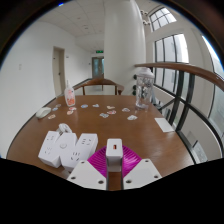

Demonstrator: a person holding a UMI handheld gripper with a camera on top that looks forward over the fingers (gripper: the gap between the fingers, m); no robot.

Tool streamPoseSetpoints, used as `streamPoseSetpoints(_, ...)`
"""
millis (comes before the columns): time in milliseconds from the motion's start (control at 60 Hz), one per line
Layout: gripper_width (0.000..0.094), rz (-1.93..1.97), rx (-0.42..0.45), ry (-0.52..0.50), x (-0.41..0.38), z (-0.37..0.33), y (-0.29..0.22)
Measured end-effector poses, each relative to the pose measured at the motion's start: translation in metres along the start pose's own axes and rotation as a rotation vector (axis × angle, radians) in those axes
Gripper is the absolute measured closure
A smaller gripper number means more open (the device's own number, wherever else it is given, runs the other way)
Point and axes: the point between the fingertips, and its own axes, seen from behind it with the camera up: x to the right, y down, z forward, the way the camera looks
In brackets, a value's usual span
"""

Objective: Unplug charger

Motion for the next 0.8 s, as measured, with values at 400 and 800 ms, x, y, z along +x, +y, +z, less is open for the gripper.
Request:
streamPoseSetpoints(400, 0.0088, -0.02, 0.018, 0.092, 0.022, -0.023, 0.005)
streamPoseSetpoints(800, 0.0097, 0.026, 0.182, 0.036, -0.002, -0.156, -0.005)
